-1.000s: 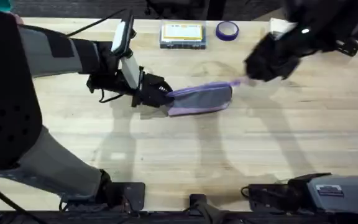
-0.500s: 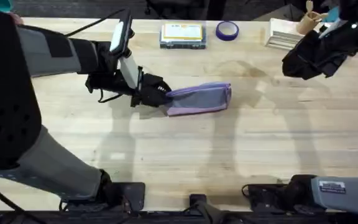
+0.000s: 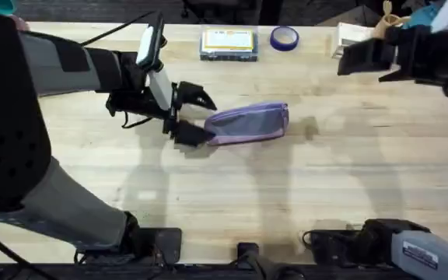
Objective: Unzip the bag, pick up the pens from the table one at a time and place them inside, then zip the bag closed.
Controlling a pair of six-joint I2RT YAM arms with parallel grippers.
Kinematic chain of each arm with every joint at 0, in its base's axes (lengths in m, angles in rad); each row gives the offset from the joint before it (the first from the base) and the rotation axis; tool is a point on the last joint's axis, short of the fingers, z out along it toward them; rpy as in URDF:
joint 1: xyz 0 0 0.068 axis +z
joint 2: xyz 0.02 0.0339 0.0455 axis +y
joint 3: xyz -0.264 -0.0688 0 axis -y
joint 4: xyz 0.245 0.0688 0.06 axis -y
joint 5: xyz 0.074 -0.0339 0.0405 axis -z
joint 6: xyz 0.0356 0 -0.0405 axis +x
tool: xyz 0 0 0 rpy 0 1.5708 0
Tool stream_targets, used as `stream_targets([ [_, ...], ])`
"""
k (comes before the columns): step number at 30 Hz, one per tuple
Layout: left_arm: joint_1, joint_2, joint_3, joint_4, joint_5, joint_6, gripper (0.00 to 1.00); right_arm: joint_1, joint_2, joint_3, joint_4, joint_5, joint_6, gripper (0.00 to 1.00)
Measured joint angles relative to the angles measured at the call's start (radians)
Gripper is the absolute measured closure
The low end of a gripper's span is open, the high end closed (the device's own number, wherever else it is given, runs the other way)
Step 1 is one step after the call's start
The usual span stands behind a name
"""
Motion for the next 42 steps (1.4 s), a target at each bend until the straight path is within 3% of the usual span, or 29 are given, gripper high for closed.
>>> stream_targets([
  [1,0.0,0.0,0.0,0.0,0.0,-0.001,0.073,0.004,-0.02,0.0,-0.012,-0.005,-0.038,0.005],
  [3,0.001,0.0,0.0,-0.002,0.0,-0.004,0.014,0.012,-0.056,0.0,-0.034,-0.013,-0.104,0.005],
  [11,0.001,0.0,0.0,0.007,-0.004,-0.004,0.007,0.042,-0.159,0.0,-0.101,-0.022,-0.313,0.005],
  [16,0.001,-0.002,0.0,0.007,-0.008,-0.003,0.004,0.042,-0.198,0.0,-0.102,-0.023,-0.354,0.005],
  [21,0.001,-0.085,0.0,0.005,-0.073,-0.01,0.005,0.043,-0.218,0.0,-0.104,-0.023,-0.368,0.004],
  [22,0.001,-0.184,0.0,0.005,-0.122,-0.051,0.005,0.043,-0.23,0.0,-0.104,-0.023,-0.368,0.004],
  [28,0.001,-0.416,0.0,-0.008,-0.21,-0.233,0.005,0.043,-0.254,0.0,-0.104,-0.023,-0.368,0.004],
  [39,0.001,-0.884,0.0,-0.059,-0.431,-0.725,0.005,0.043,-0.258,0.0,-0.108,-0.023,-0.368,0.004],
  [42,0.001,-0.994,0.0,-0.06,-0.474,-0.82,0.006,0.043,-0.258,0.0,-0.108,-0.023,-0.369,0.004],
])
